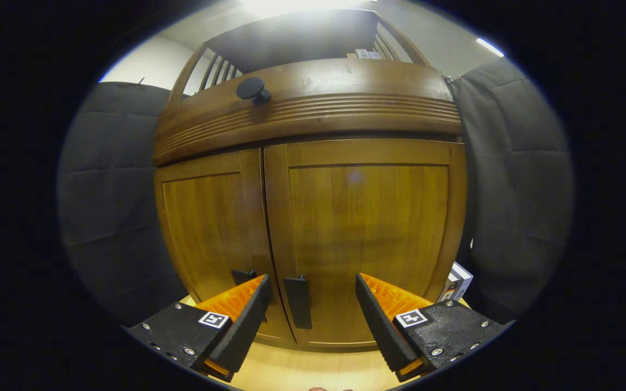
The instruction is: Open the right door of the double-door shoe cabinet with the right hand, and open the left door with the left hand.
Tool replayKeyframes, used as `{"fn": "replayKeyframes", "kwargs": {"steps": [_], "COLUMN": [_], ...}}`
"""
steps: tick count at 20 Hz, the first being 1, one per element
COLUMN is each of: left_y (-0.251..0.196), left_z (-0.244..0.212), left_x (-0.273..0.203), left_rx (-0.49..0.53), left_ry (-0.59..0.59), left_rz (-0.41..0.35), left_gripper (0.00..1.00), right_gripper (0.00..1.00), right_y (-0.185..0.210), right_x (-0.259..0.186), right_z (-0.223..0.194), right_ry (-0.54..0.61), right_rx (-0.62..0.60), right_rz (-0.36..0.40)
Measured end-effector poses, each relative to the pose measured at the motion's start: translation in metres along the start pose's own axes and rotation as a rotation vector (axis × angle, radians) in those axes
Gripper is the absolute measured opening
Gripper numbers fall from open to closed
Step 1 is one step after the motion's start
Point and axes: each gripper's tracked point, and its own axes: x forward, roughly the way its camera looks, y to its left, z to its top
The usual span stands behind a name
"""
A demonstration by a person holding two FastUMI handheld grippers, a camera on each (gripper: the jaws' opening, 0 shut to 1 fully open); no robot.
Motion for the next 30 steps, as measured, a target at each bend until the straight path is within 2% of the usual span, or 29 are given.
{"fn": "replayKeyframes", "kwargs": {"steps": [5, 6, 8, 9, 12, 16, 17, 19, 25, 26, 27, 30], "left_y": [0.000, 0.000, -0.004, -0.006, -0.009, -0.010, -0.008, -0.005, -0.003, -0.004, -0.004, -0.005], "left_z": [-0.007, -0.008, -0.010, -0.010, -0.007, -0.001, -0.003, -0.005, -0.008, -0.008, -0.008, -0.008], "left_x": [0.003, 0.003, 0.004, 0.004, 0.003, 0.002, 0.003, 0.005, 0.005, 0.006, 0.005, 0.008], "left_rx": [-0.001, 0.002, 0.010, 0.016, 0.044, 0.052, 0.047, 0.038, 0.029, 0.029, 0.028, 0.026], "left_ry": [0.044, 0.050, 0.060, 0.059, 0.046, 0.042, 0.043, 0.046, 0.054, 0.059, 0.061, 0.064], "left_rz": [0.060, 0.069, 0.082, 0.084, 0.087, 0.075, 0.073, 0.074, 0.072, 0.066, 0.060, 0.034], "left_gripper": [1.00, 0.90, 0.90, 1.00, 1.00, 0.97, 0.97, 1.00, 0.98, 0.93, 0.97, 1.00], "right_gripper": [0.96, 0.95, 0.96, 0.96, 0.94, 0.65, 0.51, 0.37, 0.28, 0.27, 0.27, 0.27], "right_y": [0.000, 0.001, 0.000, 0.000, 0.003, 0.013, 0.016, 0.017, 0.018, 0.018, 0.018, 0.019], "right_x": [0.000, 0.000, 0.000, -0.001, -0.002, -0.008, -0.007, -0.008, -0.012, -0.013, -0.014, -0.014], "right_z": [-0.004, -0.005, -0.004, -0.004, -0.002, 0.013, 0.012, 0.011, 0.011, 0.013, 0.015, 0.015], "right_ry": [0.040, 0.050, 0.072, 0.082, 0.100, 0.112, 0.113, 0.118, 0.137, 0.138, 0.141, 0.143], "right_rx": [0.000, 0.001, -0.009, -0.013, 0.004, 0.018, 0.023, 0.028, 0.005, 0.003, 0.006, 0.002], "right_rz": [0.000, 0.002, 0.001, -0.001, -0.001, 0.018, 0.026, 0.022, 0.063, 0.072, 0.082, 0.100]}}
